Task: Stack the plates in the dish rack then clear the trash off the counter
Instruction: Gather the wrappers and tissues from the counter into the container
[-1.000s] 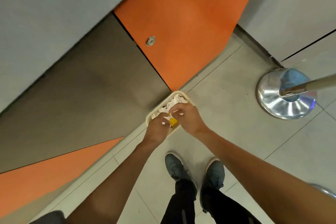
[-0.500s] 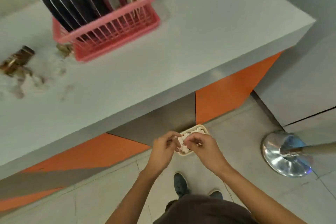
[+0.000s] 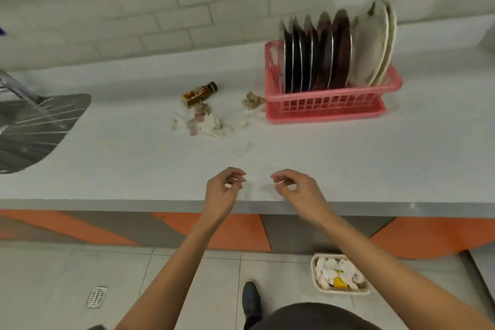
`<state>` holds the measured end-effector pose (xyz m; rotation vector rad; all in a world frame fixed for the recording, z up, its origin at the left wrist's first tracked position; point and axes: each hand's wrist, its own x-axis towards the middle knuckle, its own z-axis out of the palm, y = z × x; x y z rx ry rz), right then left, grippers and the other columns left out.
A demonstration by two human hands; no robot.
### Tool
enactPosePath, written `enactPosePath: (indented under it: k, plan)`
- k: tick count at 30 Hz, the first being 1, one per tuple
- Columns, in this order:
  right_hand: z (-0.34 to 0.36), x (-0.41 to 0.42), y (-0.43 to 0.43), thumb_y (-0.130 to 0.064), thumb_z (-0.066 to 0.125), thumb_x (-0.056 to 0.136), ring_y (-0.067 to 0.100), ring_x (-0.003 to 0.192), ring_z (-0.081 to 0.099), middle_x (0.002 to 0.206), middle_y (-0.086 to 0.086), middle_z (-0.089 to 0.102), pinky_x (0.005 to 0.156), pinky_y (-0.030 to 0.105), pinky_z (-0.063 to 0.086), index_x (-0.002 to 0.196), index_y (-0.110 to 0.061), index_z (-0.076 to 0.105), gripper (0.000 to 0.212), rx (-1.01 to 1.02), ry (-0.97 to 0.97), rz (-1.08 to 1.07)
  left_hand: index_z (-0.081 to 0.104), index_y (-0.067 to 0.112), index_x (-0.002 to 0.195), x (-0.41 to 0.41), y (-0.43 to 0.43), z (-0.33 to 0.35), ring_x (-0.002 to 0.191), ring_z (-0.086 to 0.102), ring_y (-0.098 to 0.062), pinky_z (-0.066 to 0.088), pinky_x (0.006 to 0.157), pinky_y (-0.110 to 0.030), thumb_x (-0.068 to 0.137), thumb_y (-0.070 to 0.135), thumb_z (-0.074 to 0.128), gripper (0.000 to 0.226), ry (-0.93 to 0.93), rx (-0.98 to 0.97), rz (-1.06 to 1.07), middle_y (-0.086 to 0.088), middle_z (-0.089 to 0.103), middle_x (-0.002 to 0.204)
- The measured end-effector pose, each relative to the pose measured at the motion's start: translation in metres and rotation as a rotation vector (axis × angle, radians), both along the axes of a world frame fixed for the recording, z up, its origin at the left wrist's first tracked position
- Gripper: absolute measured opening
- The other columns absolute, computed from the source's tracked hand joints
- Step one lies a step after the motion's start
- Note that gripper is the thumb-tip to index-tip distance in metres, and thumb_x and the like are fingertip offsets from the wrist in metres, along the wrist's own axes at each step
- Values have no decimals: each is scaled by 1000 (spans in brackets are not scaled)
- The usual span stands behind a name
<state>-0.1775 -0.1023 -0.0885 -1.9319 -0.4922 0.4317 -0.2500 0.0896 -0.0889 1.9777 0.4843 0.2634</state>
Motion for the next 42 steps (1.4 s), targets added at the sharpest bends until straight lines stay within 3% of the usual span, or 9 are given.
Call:
enactPosePath:
  k: [4, 8, 13, 18, 21, 27, 30, 35, 42]
  plan:
    - [-7, 36, 79, -17, 63, 90, 18, 114, 56, 129, 0, 55, 92, 16, 39, 126, -19, 61, 36, -162, -112, 73, 64, 22, 107, 37, 97, 4, 95, 60, -8, 50, 73, -22, 86, 6, 63, 26, -69, 105, 77, 9, 63, 113]
    - [-30, 64, 138, -25, 56, 94, 26, 129, 37, 148, 4, 30, 102, 32, 42, 144, -25, 44, 51, -503, -295, 98, 57, 23, 127, 102, 166, -14, 125, 46, -18, 42, 100, -34, 81, 28, 71, 48, -33, 374, -105, 2, 47, 136]
    - [-46, 81, 165, -14, 54, 93, 23, 103, 50, 113, 4, 48, 85, 30, 47, 117, -15, 64, 26, -557, -353, 156, 42, 27, 143, 167, 194, -42, 145, 16, -26, 24, 113, -50, 80, 48, 71, 72, 205, 627, -310, -3, 22, 157]
    - [-40, 98, 169, 5, 55, 83, 9, 72, 54, 83, -3, 58, 70, 18, 38, 80, -13, 73, 25, -455, -270, 154, 64, 19, 110, 163, 202, -66, 114, 51, -25, 43, 97, -41, 86, 19, 65, 24, -9, 552, -373, 1, 56, 122]
    - [-29, 108, 181, 7, 60, 77, 1, 65, 53, 75, -8, 61, 63, 10, 37, 71, -20, 73, 30, -366, -241, 97, 65, 12, 109, 149, 205, -62, 108, 54, -21, 43, 94, -31, 85, 0, 57, 28, -135, 418, -320, -3, 61, 113]
    - [7, 121, 221, 9, 63, 78, -6, 67, 57, 78, -9, 61, 62, 7, 39, 76, -15, 72, 25, -226, -250, 38, 64, 13, 106, 147, 247, -15, 103, 53, -11, 38, 91, -15, 85, 6, 45, 30, -315, 257, -21, 1, 60, 107]
    - [13, 138, 243, 3, 64, 79, 10, 74, 57, 89, -3, 63, 68, 15, 41, 80, -21, 70, 25, -240, -325, 43, 63, 15, 115, 166, 285, -14, 105, 47, -15, 38, 89, -21, 89, 16, 45, 31, -194, 390, 101, -2, 53, 113]
    - [1, 174, 285, 0, 59, 84, 24, 122, 42, 131, 5, 48, 91, 26, 40, 94, -11, 74, 21, -499, -493, 76, 60, 18, 122, 169, 311, -68, 125, 41, -27, 36, 98, -37, 88, 27, 61, 36, 151, 594, -1, -7, 47, 136]
    - [-19, 182, 296, 22, 57, 68, 24, 93, 56, 105, 7, 56, 67, 34, 51, 73, -11, 65, 34, -687, -424, 205, 58, 16, 91, 137, 304, -63, 81, 53, -19, 35, 67, -27, 82, 9, 63, 12, -39, 275, 156, 1, 61, 88]
